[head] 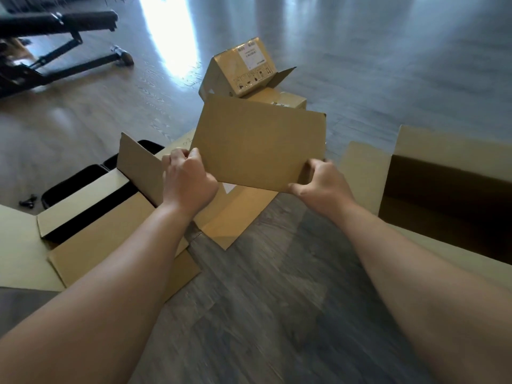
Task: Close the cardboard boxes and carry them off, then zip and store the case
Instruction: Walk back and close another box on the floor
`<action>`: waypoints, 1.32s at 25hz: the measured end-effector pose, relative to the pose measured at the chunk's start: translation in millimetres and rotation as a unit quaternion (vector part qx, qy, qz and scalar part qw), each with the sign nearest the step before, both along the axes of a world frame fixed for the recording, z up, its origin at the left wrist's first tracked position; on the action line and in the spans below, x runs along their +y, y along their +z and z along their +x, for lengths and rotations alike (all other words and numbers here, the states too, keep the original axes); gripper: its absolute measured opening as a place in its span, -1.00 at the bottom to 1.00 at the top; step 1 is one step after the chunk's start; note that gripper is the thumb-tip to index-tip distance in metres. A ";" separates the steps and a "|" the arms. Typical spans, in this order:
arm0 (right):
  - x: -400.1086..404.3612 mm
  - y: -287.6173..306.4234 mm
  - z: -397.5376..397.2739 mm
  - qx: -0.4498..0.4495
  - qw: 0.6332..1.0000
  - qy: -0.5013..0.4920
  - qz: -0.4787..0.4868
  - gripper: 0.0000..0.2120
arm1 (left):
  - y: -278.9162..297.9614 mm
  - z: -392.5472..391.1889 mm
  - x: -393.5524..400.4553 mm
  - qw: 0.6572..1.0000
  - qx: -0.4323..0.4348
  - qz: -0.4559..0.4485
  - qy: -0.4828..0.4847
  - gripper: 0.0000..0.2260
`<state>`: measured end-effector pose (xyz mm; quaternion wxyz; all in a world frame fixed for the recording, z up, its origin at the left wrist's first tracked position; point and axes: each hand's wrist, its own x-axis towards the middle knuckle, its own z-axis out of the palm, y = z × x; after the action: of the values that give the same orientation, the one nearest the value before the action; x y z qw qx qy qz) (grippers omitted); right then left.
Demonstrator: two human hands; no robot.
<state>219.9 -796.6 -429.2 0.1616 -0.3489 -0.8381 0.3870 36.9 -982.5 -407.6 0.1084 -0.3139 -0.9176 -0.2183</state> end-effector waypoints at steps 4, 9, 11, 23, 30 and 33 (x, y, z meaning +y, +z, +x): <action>27.5 0.7 37.1 -0.042 0.996 -0.044 0.061 -0.43 | -5.7 28.9 39.9 0.998 -0.027 0.013 -0.046 -0.96; 81.5 -2.8 116.2 -0.083 0.982 -0.145 0.084 -0.31 | -20.9 88.1 111.6 0.989 -0.089 -0.013 -0.120 -0.89; 104.8 -3.4 155.2 -0.094 0.974 -0.186 0.087 -0.31 | -25.5 119.4 140.2 0.978 -0.113 -0.014 -0.174 -0.91; 156.2 -61.0 316.4 -0.224 0.942 -0.248 0.003 -0.23 | -93.0 224.4 220.1 0.884 -0.188 -0.266 -0.336 -0.67; 155.3 -73.8 309.9 -0.249 0.945 -0.208 0.029 -0.29 | -104.5 207.8 201.6 0.892 -0.096 -0.291 -0.332 -0.46; 149.8 -75.7 292.4 -0.248 0.951 -0.177 0.052 -0.31 | -102.8 187.8 181.2 0.912 -0.056 -0.273 -0.301 -0.47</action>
<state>512.2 -646.8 -504.9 0.0324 -0.5678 -0.7954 0.2093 224.7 -801.3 -510.4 -0.1043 -0.5798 -0.8081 0.0015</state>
